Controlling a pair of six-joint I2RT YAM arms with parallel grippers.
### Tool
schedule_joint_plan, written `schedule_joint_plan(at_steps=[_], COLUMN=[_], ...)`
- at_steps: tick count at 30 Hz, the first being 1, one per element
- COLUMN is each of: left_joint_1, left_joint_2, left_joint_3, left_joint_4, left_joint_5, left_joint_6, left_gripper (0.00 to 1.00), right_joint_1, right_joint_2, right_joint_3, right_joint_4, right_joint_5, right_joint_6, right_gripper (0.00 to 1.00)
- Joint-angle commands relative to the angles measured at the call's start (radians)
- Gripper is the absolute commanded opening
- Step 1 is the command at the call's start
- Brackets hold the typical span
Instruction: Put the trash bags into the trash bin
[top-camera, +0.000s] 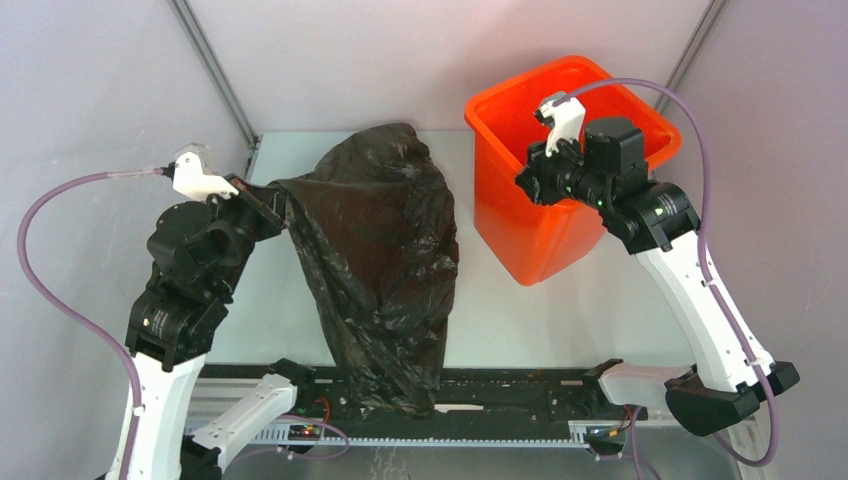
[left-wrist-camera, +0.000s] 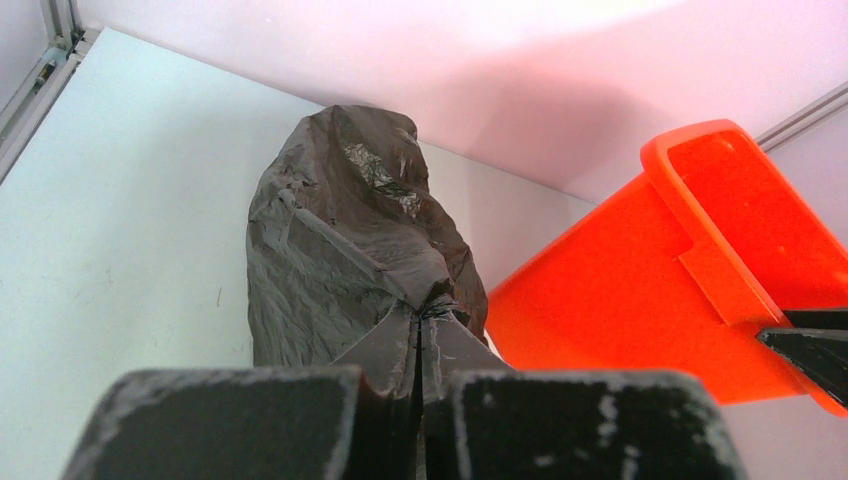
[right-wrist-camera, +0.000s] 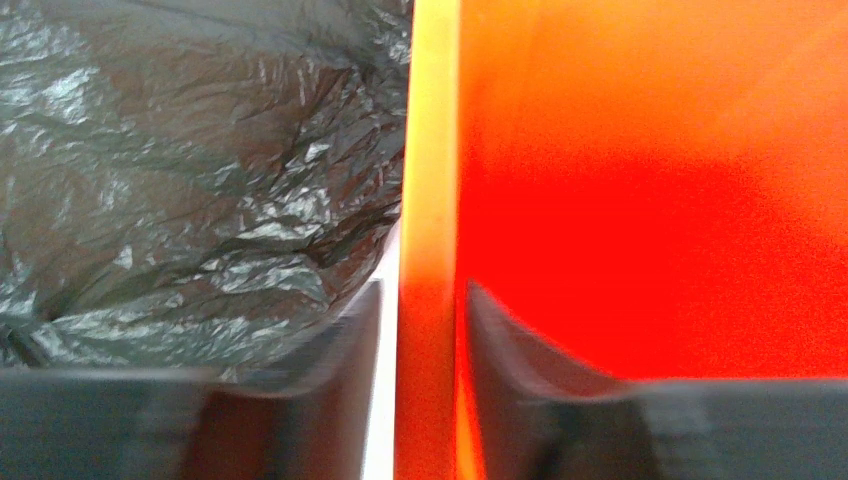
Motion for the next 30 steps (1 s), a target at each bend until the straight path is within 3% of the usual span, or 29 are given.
schedule_joint_plan(at_steps=[1,3,7,14,19,24,30], left_joint_1=[0.009,0.009,0.009,0.009,-0.028,-0.104,-0.103], left_joint_2=[-0.010,-0.014,-0.002,0.066,0.160,0.200,0.213], left_joint_3=[0.001,-0.021,-0.069,-0.107,-0.108,-0.088,-0.010], left_joint_4=[0.020,0.027,0.035,0.122,0.179,0.341,0.456], left_joint_5=[0.015,0.029,0.106,0.388,0.546,0.541,0.432], left_joint_6=[-0.017,-0.030,-0.065,-0.141,-0.257,-0.404,-0.547], left_gripper=[0.00,0.00,0.00,0.00,0.00,0.00,0.00], right_joint_1=[0.017,0.060,0.198,0.458,0.573,0.626,0.646], right_joint_2=[0.010,0.004,-0.010,0.006,-0.025,-0.071,-0.037], right_joint_3=[0.127,0.157,0.215,0.305,0.101,-0.124,-0.206], right_joint_4=[-0.056,-0.092,-0.164,-0.278,-0.118,0.150,0.322], right_joint_5=[-0.027,0.051,0.232,0.354,0.300,0.263,0.255], right_joint_6=[0.009,0.019,0.032,0.169,0.354,0.469,0.501], right_gripper=[0.64,0.79,0.92,0.95,0.93,0.96,0.97])
